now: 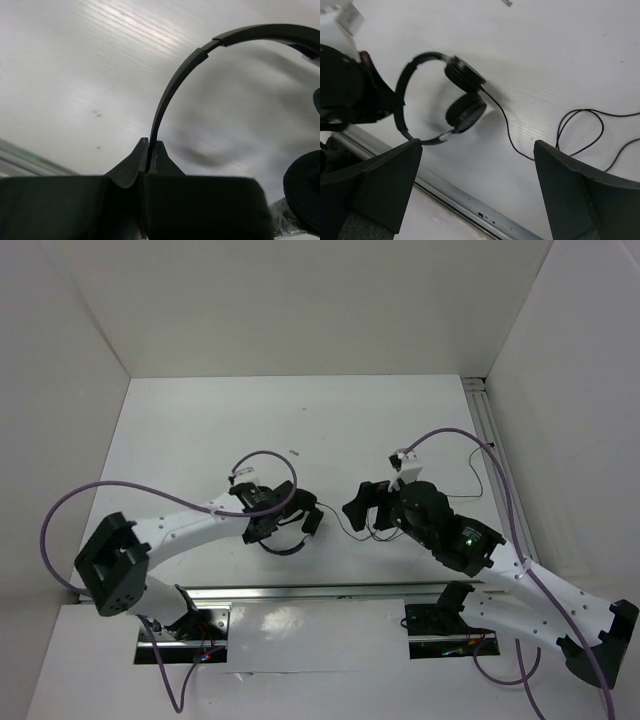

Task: Wrap the headphones

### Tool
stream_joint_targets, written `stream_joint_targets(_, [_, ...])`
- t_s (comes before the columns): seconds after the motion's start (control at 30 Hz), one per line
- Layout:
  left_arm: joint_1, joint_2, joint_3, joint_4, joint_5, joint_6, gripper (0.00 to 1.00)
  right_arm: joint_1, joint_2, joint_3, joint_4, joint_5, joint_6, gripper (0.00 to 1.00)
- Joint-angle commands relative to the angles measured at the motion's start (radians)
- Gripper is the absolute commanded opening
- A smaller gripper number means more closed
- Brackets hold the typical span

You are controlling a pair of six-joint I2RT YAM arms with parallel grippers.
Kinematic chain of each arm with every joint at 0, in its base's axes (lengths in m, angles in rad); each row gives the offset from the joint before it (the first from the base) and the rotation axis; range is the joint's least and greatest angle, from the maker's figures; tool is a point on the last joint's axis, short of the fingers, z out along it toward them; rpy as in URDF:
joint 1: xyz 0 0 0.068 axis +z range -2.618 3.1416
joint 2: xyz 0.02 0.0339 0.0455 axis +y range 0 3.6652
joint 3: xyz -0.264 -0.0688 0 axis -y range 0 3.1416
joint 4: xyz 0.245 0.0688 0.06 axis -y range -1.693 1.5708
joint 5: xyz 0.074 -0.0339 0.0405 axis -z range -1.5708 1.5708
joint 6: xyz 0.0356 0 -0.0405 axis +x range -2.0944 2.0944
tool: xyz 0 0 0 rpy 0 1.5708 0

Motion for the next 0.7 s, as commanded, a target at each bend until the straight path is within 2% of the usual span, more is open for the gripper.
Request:
stream_joint_targets(0.0, [-0.025, -0.152, 0.167, -0.34, -0.209, -0.08, 0.0, 0.007, -0.066, -0.069, 0.253, -0.093, -0.05, 1.0])
stream_joint_targets(0.1, [-0.025, -0.245, 0.27, -0.535, -0.315, -0.059, 0.0, 0.017, -0.085, -0.173, 0.463, -0.155, -0.111, 1.0])
stream_joint_targets(0.17, [-0.025, -0.308, 0.356, -0.535, -0.358, 0.046, 0.0, 0.017, -0.085, -0.229, 0.595, -0.211, -0.176, 1.0])
stream_joint_targets(0.2, [-0.014, -0.328, 0.379, -0.535, -0.358, 0.13, 0.0, 0.017, -0.074, -0.239, 0.632, -0.233, -0.204, 1.0])
stream_joint_targets(0.3, [0.018, -0.394, 0.465, -0.535, -0.358, 0.253, 0.0, 0.017, -0.017, -0.261, 0.741, -0.271, -0.301, 0.98])
stream_joint_targets(0.5, [0.073, -0.448, 0.657, -0.535, -0.314, 0.439, 0.0, 0.017, 0.153, -0.261, 0.94, -0.337, -0.415, 0.94])
stream_joint_targets(0.67, [0.11, -0.448, 0.758, -0.535, -0.292, 0.527, 0.0, -0.003, 0.311, -0.195, 1.005, -0.524, -0.415, 0.9])
